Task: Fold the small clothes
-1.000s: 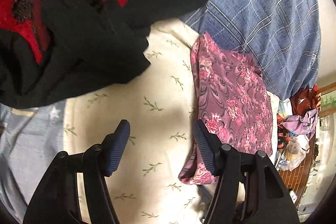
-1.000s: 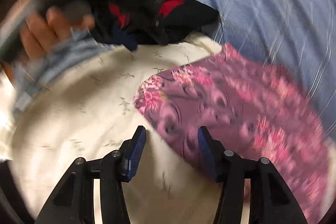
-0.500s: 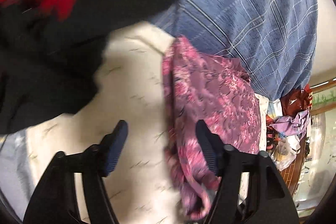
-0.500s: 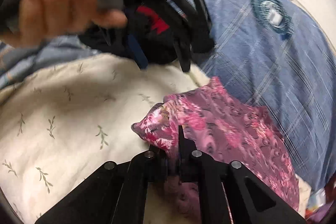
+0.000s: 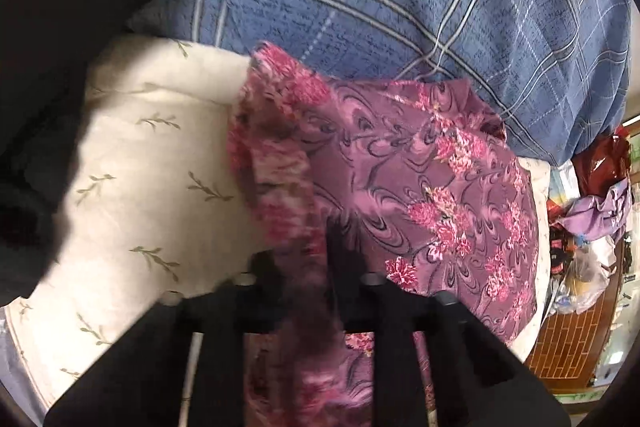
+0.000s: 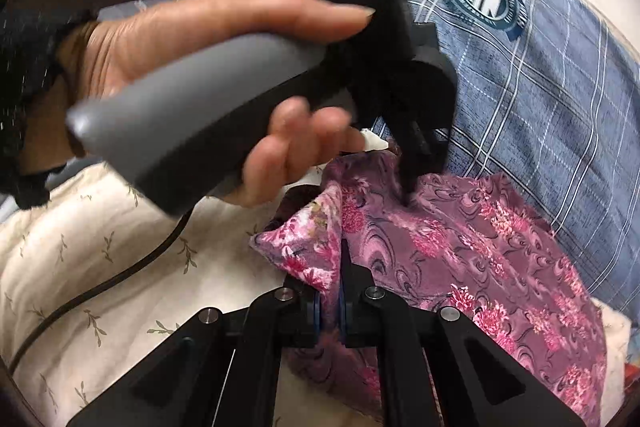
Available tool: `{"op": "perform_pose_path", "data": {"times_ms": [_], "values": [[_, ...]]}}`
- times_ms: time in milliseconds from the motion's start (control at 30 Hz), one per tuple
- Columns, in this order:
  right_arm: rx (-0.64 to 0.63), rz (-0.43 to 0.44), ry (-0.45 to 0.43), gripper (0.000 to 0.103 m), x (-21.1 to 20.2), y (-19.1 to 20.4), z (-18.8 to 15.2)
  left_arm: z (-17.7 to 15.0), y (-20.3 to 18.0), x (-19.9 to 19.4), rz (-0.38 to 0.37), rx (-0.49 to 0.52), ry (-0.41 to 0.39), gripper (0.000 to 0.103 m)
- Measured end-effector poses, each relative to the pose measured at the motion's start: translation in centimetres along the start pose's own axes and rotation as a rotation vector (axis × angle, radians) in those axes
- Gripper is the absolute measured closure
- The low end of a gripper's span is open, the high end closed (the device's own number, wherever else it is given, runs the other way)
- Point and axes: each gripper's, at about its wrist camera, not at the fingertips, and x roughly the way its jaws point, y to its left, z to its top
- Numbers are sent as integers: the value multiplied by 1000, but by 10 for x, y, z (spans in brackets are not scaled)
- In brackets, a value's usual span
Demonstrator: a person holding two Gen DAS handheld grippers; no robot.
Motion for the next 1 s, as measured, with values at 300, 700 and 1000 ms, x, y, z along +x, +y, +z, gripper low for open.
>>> {"op": "perform_pose_path", "data": {"times_ms": [300,700,1000], "values": [[318,86,-87,98,-35,-64,-11,-4,-72,-52,-46,108,-137,96],[821,128,-69,98,-71,-181,-113,-25,-210,48,44,323,-16,96],[1000,302,-49,86,-62,-208,-158,-19,-220,56,81,292,62,77]]}}
